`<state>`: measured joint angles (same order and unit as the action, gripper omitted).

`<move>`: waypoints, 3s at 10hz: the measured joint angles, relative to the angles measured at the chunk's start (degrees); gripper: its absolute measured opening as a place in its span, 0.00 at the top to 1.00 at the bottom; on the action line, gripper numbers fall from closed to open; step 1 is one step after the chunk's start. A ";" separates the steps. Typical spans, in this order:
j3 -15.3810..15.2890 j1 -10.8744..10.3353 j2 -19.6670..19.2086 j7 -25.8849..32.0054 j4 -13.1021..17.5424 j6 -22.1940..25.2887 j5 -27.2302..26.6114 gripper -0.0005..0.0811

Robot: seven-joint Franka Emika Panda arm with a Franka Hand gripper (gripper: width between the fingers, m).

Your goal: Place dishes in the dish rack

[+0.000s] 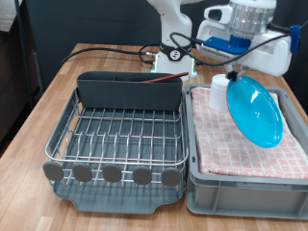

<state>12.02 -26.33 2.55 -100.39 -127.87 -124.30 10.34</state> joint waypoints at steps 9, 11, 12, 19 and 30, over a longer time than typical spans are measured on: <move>1.24 0.64 3.72 1.41 7.04 18.86 6.06 0.97; 2.75 1.44 5.17 5.86 5.41 18.84 9.61 0.97; 3.86 2.05 6.12 9.79 4.32 18.01 12.05 0.97; 12.70 6.46 11.74 35.02 -3.06 4.22 26.06 0.97; 21.09 8.01 11.07 54.97 -0.60 -4.29 34.84 0.97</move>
<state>33.11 -18.32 13.62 -45.42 -128.47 -128.60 45.18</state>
